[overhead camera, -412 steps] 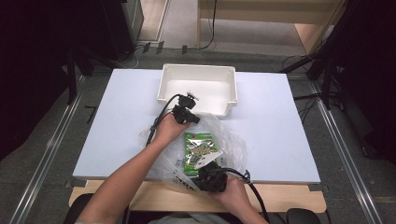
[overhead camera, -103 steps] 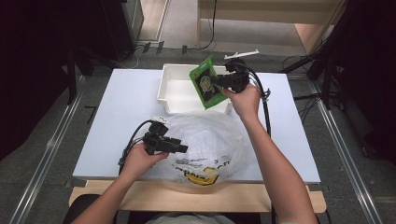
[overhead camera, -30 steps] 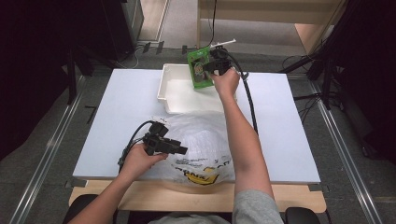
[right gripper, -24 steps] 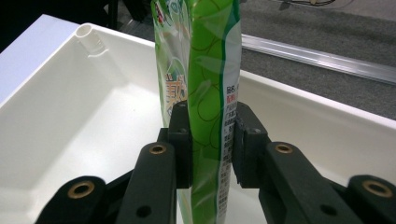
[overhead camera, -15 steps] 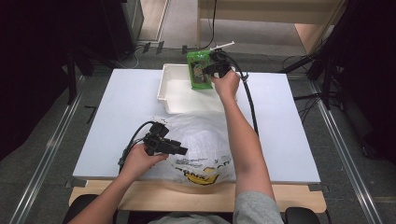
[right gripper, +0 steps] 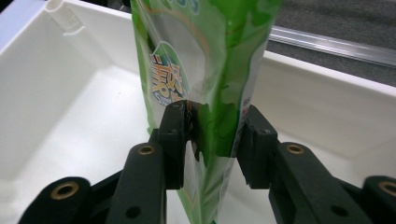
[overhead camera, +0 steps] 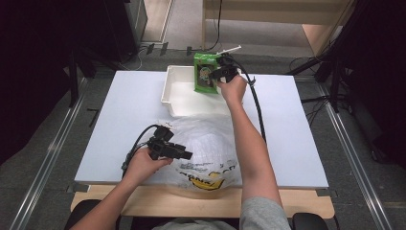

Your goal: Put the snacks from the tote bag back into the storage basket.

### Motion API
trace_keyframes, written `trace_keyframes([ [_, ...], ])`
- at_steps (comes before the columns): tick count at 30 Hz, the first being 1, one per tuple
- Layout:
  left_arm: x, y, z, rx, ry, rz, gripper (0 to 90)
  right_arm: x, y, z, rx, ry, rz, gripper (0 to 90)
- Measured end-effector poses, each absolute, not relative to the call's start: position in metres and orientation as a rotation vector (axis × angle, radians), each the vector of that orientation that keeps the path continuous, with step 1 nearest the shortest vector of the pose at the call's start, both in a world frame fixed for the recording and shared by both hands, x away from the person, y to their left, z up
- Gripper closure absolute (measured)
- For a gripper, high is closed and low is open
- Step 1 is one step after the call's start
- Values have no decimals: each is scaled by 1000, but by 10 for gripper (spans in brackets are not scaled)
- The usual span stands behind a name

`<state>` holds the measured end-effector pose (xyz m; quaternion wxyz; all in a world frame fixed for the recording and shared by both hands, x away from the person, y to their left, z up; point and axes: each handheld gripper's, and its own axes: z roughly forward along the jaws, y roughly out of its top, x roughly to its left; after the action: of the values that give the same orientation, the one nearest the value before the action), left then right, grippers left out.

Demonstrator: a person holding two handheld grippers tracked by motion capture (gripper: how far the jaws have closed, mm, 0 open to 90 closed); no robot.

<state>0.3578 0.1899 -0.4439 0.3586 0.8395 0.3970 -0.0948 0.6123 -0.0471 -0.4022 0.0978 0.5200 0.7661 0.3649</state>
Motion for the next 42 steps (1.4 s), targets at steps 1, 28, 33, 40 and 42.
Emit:
trace_keyframes([
  [1,358,190,-444,2166,1024,-244,470,613,-47,-403,1542,2264,1074,660],
  [28,357,189,-444,2175,1028,-239,471,617,-54,-416,1593,2273,1005,495],
  [33,357,190,-444,2179,1028,-240,471,618,-54,-417,1597,2276,1016,455],
  [40,358,190,-445,2175,1028,-243,473,619,-55,-419,1602,2288,1004,427],
  [42,357,189,-445,2177,1029,-239,473,619,-55,-419,1602,2287,1005,425],
])
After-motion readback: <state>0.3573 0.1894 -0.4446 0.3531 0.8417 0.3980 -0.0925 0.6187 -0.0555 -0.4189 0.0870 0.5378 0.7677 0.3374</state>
